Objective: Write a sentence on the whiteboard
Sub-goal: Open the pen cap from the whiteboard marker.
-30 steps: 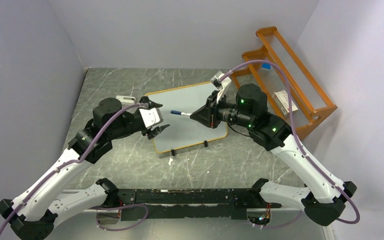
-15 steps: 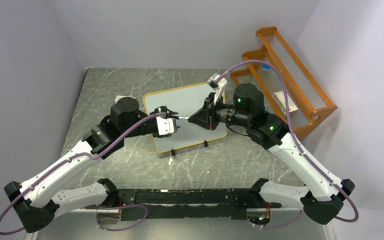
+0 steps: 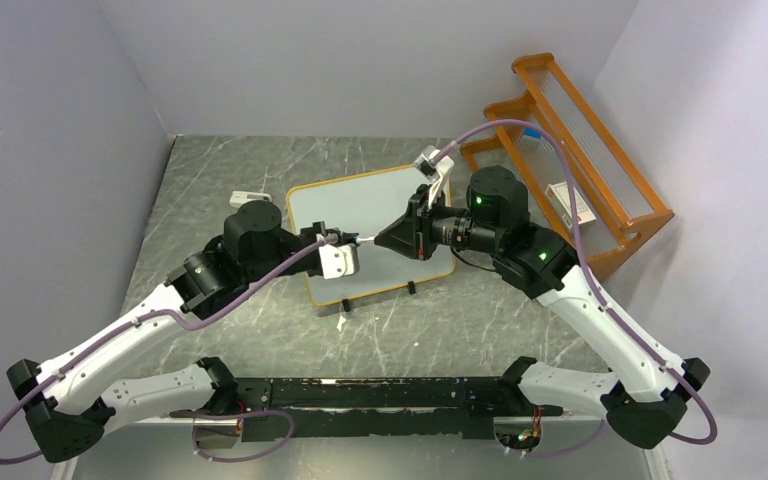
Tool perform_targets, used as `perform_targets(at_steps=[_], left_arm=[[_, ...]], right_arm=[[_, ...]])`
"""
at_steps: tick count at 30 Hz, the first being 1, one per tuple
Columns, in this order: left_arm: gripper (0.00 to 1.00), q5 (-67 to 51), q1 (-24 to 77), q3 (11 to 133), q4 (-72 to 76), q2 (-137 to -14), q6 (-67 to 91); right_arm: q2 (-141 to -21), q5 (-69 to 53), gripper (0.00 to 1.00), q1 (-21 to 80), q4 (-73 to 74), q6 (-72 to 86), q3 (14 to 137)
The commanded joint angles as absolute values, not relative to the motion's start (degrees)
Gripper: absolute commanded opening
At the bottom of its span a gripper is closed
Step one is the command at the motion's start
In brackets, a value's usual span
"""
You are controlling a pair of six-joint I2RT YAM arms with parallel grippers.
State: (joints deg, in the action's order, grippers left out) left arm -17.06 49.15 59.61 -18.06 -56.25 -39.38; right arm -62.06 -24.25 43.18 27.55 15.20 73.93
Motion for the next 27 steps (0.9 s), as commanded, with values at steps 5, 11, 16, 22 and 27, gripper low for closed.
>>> perform_targets(at_steps=[5, 11, 16, 22, 27], left_arm=[[0.05, -4.9, 49.2, 56.8, -18.8, -51.7, -41.7], [0.05, 2.9, 49.2, 55.0, -21.9, -48.9, -43.4], [0.05, 6.0, 49.1, 55.0, -23.5, -48.3, -44.1], [0.05, 14.7, 48.9, 55.1, -21.8, -46.9, -39.5], [0.05, 24.1, 46.3, 54.5, -20.7, -46.8, -30.9]], right_arm=[[-59.0, -26.6, 0.0, 43.0, 29.6, 15.0, 73.6], [-57.3, -26.4, 0.0, 42.3, 33.6, 12.8, 74.4], [-57.0, -28.3, 0.0, 42.2, 34.9, 11.9, 74.0], [-54.0, -25.0, 0.0, 42.0, 29.5, 12.9, 70.0], [-51.2, -19.6, 0.0, 42.1, 23.4, 13.5, 64.4]])
